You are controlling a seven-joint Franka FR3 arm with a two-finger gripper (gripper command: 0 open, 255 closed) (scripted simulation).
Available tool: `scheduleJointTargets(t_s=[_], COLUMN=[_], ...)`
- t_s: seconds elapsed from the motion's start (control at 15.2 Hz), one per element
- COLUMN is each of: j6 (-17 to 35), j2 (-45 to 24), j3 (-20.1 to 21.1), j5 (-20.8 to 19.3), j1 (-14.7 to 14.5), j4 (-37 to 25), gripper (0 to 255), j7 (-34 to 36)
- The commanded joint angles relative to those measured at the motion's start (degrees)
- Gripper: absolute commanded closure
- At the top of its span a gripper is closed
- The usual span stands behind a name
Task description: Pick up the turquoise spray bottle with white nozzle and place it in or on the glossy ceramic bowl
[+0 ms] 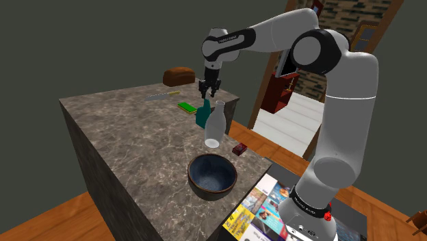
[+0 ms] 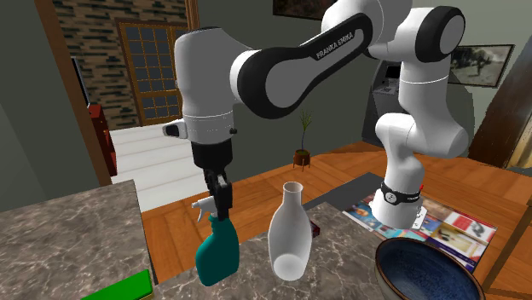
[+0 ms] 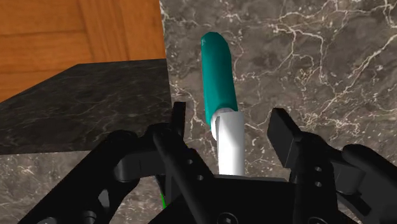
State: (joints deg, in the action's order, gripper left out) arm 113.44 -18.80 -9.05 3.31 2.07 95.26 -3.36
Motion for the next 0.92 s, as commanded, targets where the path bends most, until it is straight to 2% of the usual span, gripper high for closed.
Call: scheduleJointTargets(t_s=[0.0,0.53,0.86], j6=[0.0,0.0,-3.5], j2=[0.0,0.0,0.9], j3=[0.0,0.0,-0.1], j5=[0.0,0.0,-0.2], j1=[0.0,0.0,0.0], j4=[0.0,0.0,-2.6], gripper=[255,255,255], j7=[0.0,0.0,0.1])
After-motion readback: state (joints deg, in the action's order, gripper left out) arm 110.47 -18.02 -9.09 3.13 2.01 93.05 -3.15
